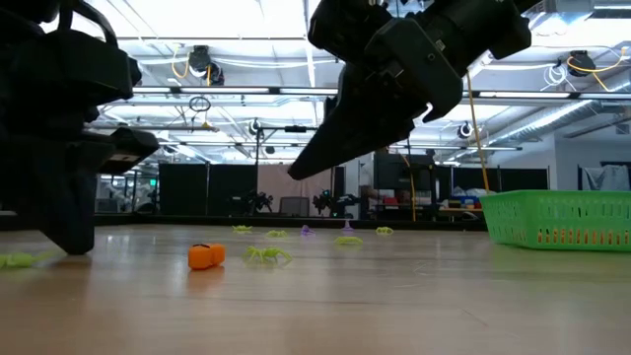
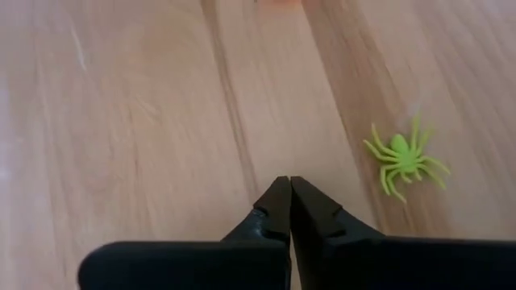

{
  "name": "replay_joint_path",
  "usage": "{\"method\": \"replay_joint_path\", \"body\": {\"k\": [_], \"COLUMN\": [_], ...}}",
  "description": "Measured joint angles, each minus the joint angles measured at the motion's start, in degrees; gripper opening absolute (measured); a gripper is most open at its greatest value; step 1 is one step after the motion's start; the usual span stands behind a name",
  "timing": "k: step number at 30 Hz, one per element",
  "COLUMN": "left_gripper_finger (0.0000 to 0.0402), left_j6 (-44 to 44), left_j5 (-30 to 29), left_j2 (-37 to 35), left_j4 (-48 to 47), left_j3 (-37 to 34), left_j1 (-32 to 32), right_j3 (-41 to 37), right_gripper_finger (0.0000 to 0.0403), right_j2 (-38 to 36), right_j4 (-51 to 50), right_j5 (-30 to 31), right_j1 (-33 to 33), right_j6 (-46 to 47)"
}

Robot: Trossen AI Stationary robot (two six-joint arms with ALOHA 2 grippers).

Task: Sort Halloween decoration
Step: Put the green spider toy into the yellow bin

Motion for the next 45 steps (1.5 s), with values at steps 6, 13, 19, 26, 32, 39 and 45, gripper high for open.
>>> {"method": "replay_joint_path", "body": {"k": [6,13,19,26,32,39,45], "left_gripper_finger": [0.0006,0.0006,0.0006,0.0006,0.0006,0.0006,0.0006], "left_j6": [-1.6,-1.6,-2.8,-3.2,-3.2,-3.2,-3.2], "left_j5": [-2.5,-9.0,-17.5,-18.4,-18.4,-18.2,-18.2], "left_j2": [-1.8,-3.7,-3.7,-3.7,-3.7,-3.7,-3.8], "left_j4": [-1.6,-0.9,1.0,4.1,4.9,5.3,5.3], "left_j3": [1.2,5.5,6.1,6.2,6.2,6.2,6.2], "left_j1": [0.2,0.0,0.0,0.0,0.0,0.0,0.0], "right_j3": [0.0,0.0,0.0,-0.1,-0.1,-0.1,-0.1], "right_gripper_finger": [0.0221,0.0221,0.0221,0.0221,0.0211,0.0168,0.0122], "right_j2": [0.0,-1.8,-0.4,1.0,1.0,1.0,1.0], "right_j4": [-4.9,-17.7,-22.8,-20.9,-21.0,-21.2,-21.4], "right_j5": [4.5,19.0,14.8,8.9,8.4,2.7,2.8], "right_j1": [0.0,-0.4,-2.6,-5.1,-7.6,-9.4,-9.5], "right_j6": [6.7,15.8,14.7,13.6,19.5,22.8,23.5]}}
